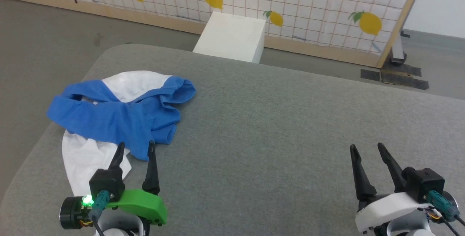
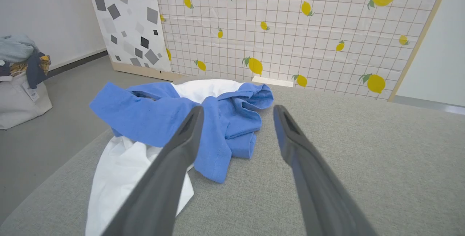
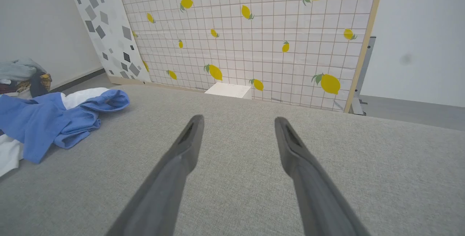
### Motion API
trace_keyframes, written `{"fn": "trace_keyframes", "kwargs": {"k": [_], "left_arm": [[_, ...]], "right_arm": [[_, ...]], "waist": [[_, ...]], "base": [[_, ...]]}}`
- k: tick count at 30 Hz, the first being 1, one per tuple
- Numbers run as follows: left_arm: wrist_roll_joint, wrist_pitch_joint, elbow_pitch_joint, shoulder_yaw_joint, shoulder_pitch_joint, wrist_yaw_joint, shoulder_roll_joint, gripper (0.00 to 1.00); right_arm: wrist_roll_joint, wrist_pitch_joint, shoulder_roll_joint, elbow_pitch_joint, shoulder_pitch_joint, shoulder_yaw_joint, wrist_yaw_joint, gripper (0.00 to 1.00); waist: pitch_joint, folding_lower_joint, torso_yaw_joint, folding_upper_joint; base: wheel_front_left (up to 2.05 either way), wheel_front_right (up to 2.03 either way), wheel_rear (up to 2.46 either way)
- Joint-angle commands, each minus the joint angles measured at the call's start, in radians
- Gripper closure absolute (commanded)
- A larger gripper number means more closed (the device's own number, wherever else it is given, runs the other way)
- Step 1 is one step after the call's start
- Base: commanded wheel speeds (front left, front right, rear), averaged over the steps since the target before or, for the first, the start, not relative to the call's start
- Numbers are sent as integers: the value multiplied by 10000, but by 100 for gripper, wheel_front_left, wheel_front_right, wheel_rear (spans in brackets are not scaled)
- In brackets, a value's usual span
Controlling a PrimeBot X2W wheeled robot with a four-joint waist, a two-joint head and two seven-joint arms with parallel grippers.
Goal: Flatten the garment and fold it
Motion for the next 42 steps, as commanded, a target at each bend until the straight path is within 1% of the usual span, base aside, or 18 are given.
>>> {"fn": "trace_keyframes", "kwargs": {"k": [1, 18, 42], "left_arm": [[-63, -116, 18, -5, 162, 68, -25, 0], [-221, -466, 58, 15, 230, 145, -32, 0], [-436, -957, 202, 29, 319, 239, -40, 0]], "right_arm": [[124, -139, 4, 50, 130, 25, -9, 0], [466, -491, 5, 241, 212, 137, -11, 0], [926, -986, 6, 513, 395, 202, -15, 0]], "waist": [[-16, -1, 178, 0], [-45, -1, 985, 0], [-48, -1, 1954, 0]], "base": [[0, 0, 0], [0, 0, 0], [0, 0, 0]]}}
